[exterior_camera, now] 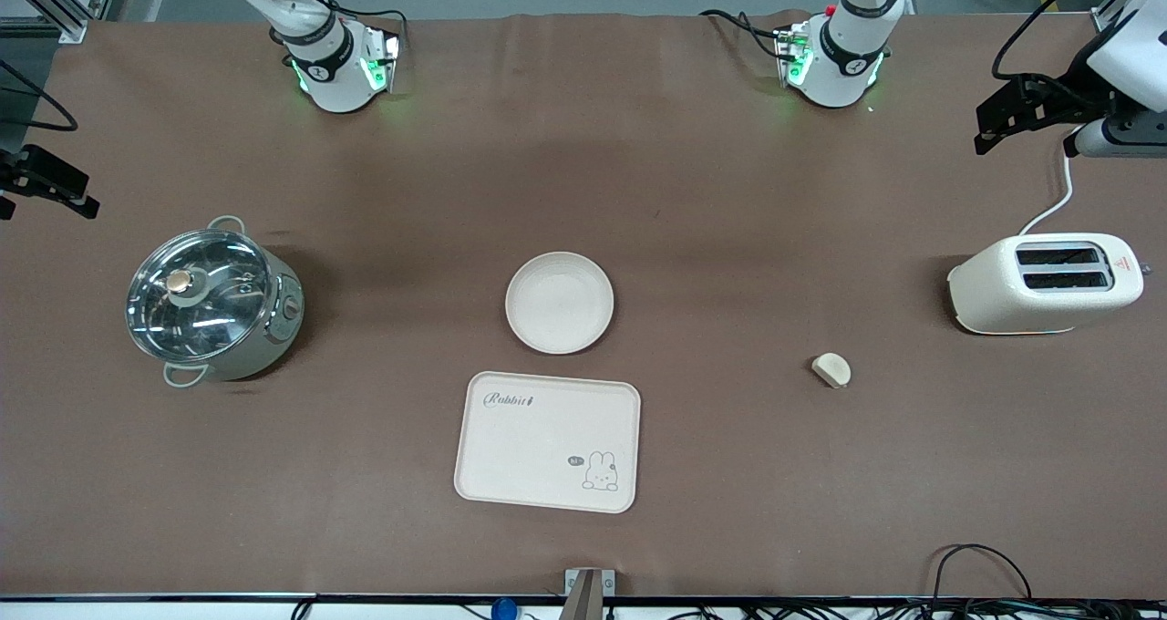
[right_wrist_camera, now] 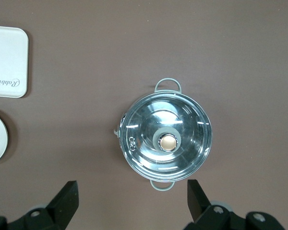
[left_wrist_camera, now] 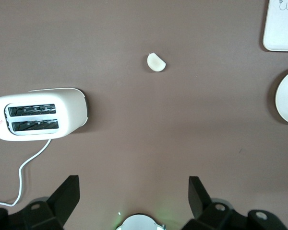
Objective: Place bun in plate and plate on tray
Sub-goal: 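Reach the left gripper toward the bun while the right gripper moves out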
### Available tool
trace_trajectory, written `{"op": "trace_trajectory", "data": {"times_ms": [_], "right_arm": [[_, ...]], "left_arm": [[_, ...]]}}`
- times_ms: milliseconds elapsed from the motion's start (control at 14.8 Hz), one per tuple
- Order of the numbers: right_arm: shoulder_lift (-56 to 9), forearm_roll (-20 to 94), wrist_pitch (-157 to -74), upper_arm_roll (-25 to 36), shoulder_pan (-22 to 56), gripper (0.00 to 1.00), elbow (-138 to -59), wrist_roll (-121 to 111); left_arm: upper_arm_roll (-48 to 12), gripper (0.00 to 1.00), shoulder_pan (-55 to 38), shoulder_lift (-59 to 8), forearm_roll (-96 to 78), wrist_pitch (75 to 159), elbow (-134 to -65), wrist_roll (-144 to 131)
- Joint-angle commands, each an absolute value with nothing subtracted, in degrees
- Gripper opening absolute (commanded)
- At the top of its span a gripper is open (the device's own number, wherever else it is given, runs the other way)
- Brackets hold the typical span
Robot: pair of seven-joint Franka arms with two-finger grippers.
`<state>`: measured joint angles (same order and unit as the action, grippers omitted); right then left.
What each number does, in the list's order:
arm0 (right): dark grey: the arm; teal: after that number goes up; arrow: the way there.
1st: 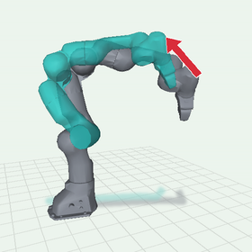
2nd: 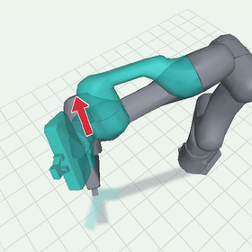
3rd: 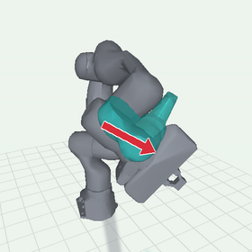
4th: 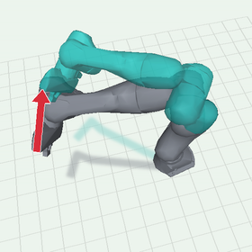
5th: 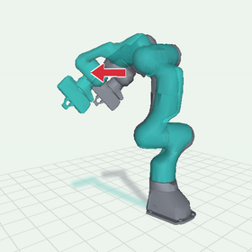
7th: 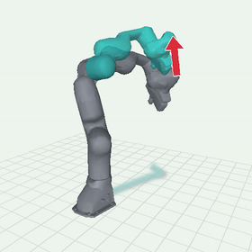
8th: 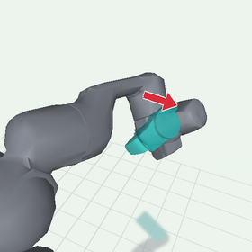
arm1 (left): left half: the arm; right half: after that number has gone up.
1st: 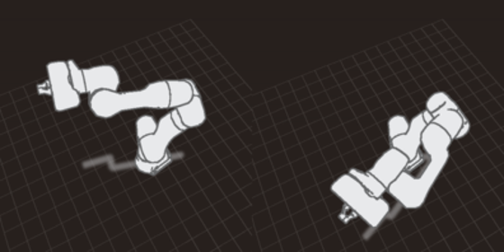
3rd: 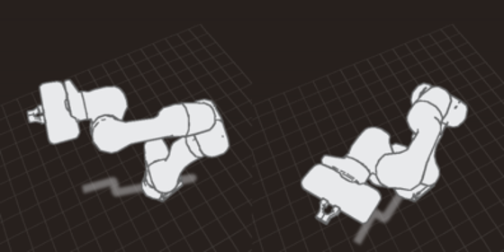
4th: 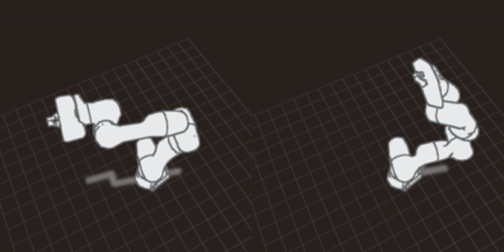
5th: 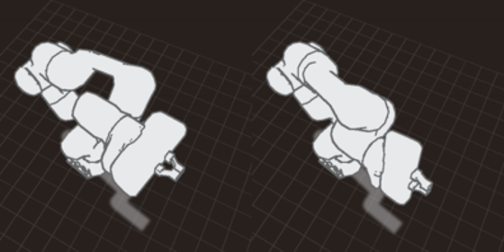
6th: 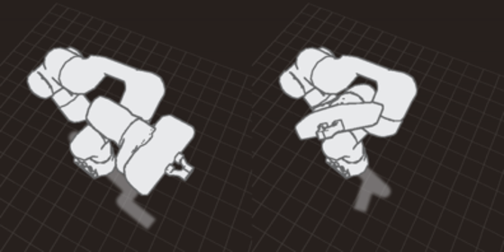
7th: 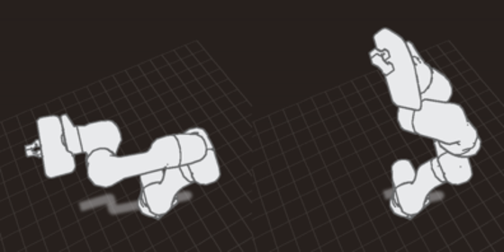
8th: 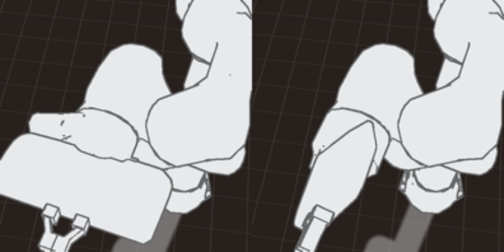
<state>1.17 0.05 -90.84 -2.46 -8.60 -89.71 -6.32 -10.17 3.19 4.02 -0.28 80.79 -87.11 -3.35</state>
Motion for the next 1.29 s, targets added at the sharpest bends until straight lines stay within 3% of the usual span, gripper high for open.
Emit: {"op": "trace_trajectory", "data": {"times_ms": [0,203,406,880,1083,1218], "right_arm": [[0.88,1.14,-90.62,-2.90,-9.49,1.00,-89.03,-6.50],[0.88,1.23,-90.62,-2.90,-9.41,1.00,-89.03,-6.42],[-0.08,5.24,-90.62,-2.99,-8.88,1.00,-89.56,-6.33],[-9.74,10.28,-99.22,-3.34,-3.88,1.00,-92.99,-6.15],[-12.74,11.15,-105.10,-3.34,-1.68,1.00,-96.66,-6.06],[-13.88,15.10,-109.67,-3.34,-1.14,1.00,-100.26,-6.06]], "left_arm": [[-10.37,1.00,3.43,3.87,0.44,80.33,-86.13,-2.55],[-10.11,1.00,3.52,3.17,0.53,80.42,-86.13,-2.64],[-10.02,1.00,3.34,-1.74,0.53,82.17,-86.04,-3.07],[-10.55,1.00,2.72,-13.26,1.76,102.62,-92.97,-16.34],[-10.63,1.00,2.55,-18.43,1.76,115.63,-98.60,-24.49],[-10.63,1.00,2.55,-23.18,1.76,119.69,-98.61,-26.54]]}}
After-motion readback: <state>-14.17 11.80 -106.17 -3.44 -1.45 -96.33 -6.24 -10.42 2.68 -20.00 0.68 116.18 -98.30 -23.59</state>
